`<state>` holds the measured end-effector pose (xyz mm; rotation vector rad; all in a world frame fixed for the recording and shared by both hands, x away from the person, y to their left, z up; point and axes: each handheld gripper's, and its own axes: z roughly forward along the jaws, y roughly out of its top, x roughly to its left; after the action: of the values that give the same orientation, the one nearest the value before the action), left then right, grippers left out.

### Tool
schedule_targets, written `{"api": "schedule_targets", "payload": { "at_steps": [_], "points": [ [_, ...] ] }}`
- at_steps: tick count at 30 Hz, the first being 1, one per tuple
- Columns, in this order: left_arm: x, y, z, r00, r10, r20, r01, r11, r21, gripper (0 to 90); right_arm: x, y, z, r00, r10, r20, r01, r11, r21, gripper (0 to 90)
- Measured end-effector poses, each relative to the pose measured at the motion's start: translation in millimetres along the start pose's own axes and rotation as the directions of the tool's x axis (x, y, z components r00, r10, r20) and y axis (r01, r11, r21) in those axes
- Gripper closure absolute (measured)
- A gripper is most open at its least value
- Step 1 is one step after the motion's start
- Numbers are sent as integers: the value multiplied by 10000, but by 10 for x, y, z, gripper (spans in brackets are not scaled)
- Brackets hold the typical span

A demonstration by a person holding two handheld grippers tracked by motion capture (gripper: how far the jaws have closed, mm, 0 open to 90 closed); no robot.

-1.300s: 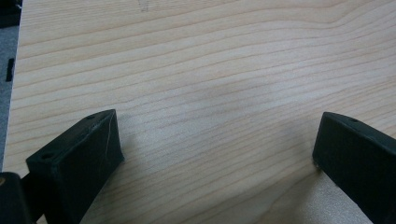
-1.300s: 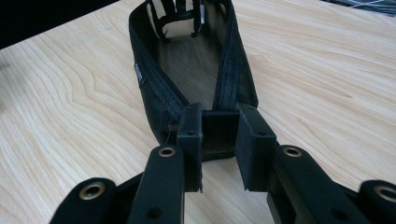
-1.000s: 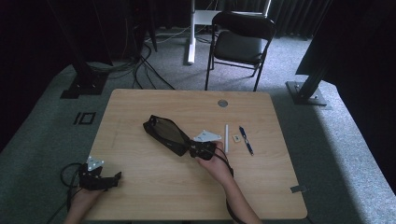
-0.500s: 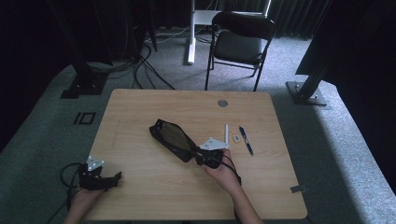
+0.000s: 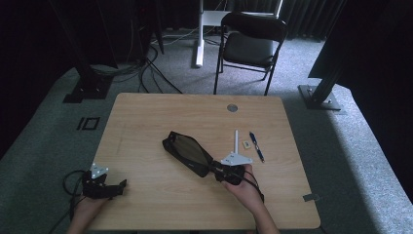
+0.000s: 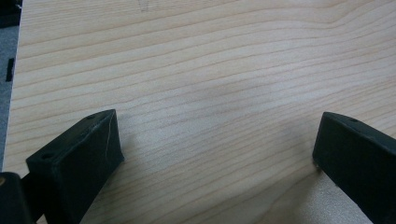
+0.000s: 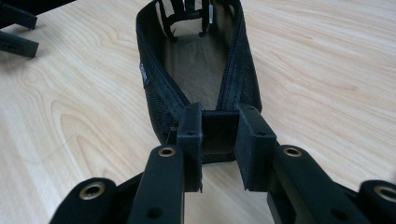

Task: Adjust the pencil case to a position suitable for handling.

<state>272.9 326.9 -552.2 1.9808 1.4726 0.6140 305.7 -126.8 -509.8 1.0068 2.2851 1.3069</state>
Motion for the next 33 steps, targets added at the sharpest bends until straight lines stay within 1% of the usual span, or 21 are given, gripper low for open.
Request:
{"api": "schedule_targets", "payload": {
  "at_steps": [5,12,14,17,18,20,23,30,33],
  "points": [
    [-1,0,0,10000,-4,0,4,10000,-2,14,-16,-78,-139,9999,-44,131,45,10000,-6,734],
    [0,0,0,10000,-2,0,2,10000,0,14,-26,-161,-328,9999,16,99,-15,9999,-117,734],
    [-1,0,0,10000,-4,0,4,10000,-3,14,-38,-190,-385,9998,-64,169,65,9999,-82,734],
    [-1,0,0,10000,-3,0,3,10000,-1,14,-73,-245,-444,9998,2,208,-2,10000,-15,733],
    [0,0,0,10000,-2,1,2,10000,0,14,-93,-274,-469,9997,64,252,-63,10000,-12,733],
    [0,0,0,10000,-1,0,1,10000,-1,14,-112,-320,-513,9994,283,197,-282,9996,-83,733],
    [-1,0,0,10000,-3,-1,3,10000,-1,14,-114,-360,-576,9993,201,305,-200,9998,-35,733],
    [0,0,0,10000,-2,1,2,10000,-1,14,-126,-423,-722,9990,331,285,-329,9994,-85,733],
    [-1,0,0,10000,-4,-1,4,10000,-1,14,-143,-449,-782,9987,347,377,-343,9994,-89,733]
  ]
}}
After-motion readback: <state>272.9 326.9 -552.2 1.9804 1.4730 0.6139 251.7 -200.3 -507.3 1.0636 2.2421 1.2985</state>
